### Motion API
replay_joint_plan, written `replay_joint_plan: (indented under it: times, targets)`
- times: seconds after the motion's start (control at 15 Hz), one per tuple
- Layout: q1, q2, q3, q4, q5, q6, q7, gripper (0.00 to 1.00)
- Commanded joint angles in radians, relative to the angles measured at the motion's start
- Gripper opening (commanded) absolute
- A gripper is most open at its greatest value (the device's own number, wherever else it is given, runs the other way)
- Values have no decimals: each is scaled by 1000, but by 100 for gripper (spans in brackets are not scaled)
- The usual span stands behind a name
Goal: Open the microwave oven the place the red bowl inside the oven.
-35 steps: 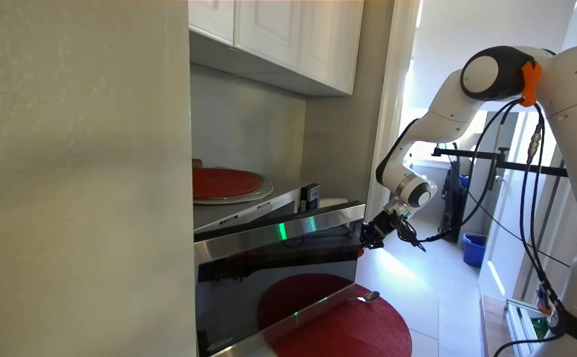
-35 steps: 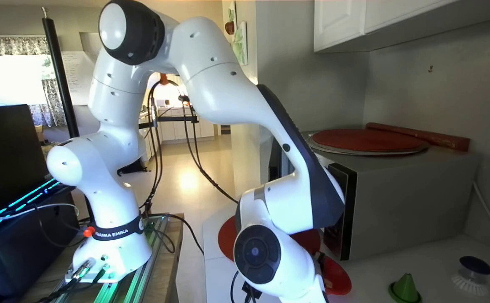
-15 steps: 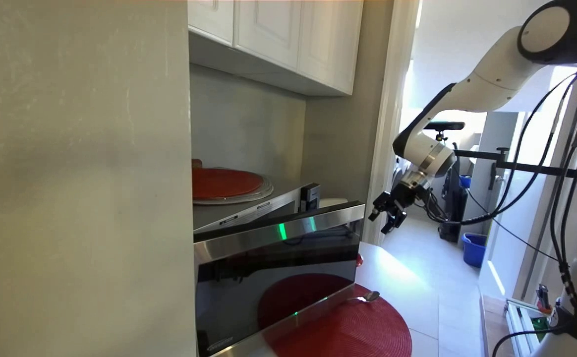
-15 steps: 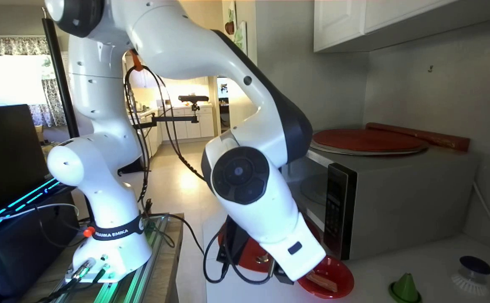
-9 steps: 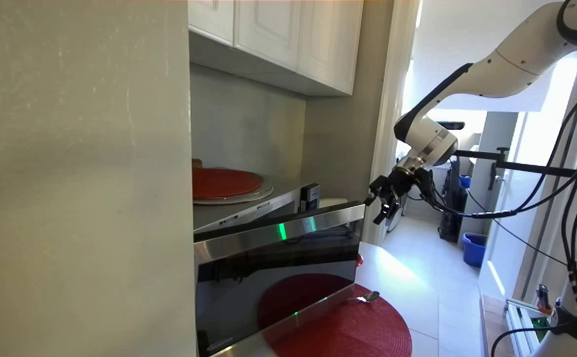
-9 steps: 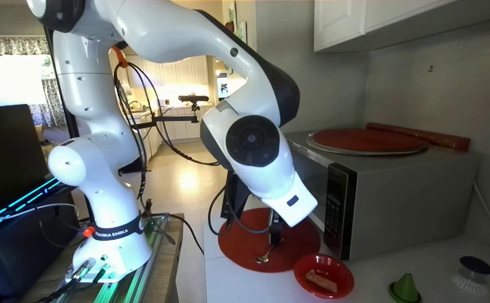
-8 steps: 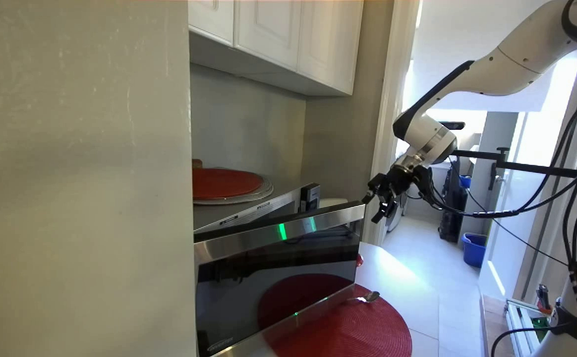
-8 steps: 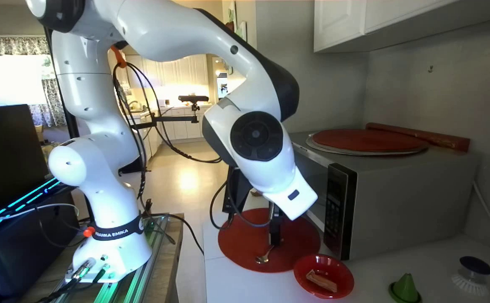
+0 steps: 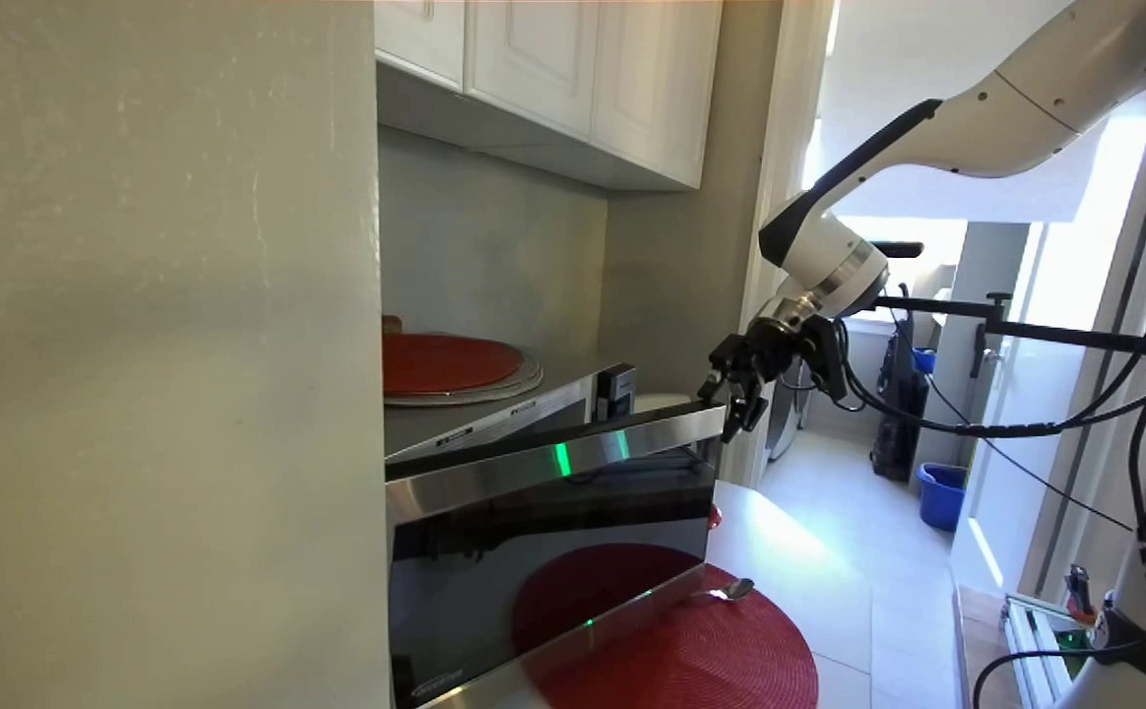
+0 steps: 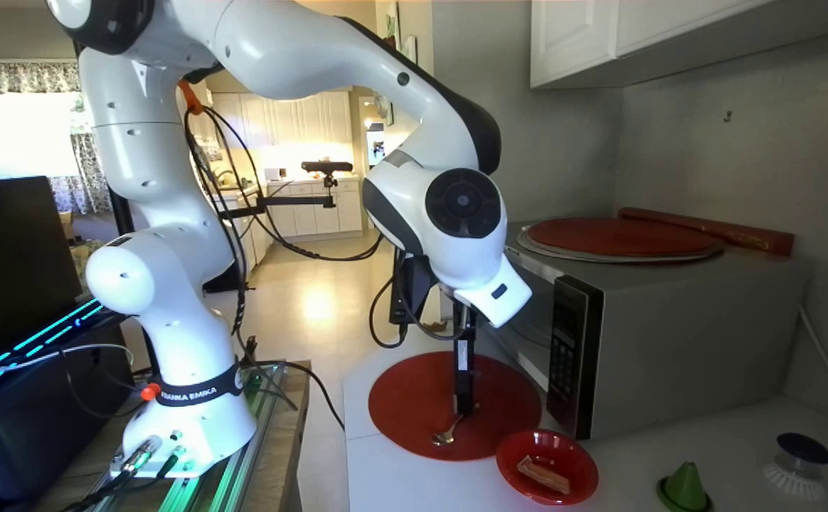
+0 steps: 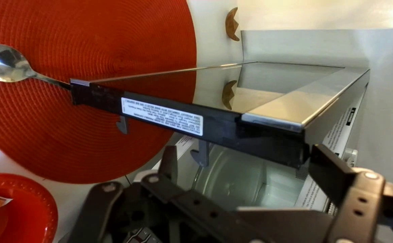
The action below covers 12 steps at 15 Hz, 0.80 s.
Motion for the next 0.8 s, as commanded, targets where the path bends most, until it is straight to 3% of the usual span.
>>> replay_joint_plan:
  times: [0.0, 0.73]
  targets:
    - [18, -24, 14, -22, 22, 18, 22, 100]
    - [27, -119, 27, -135, -91, -44, 32, 100]
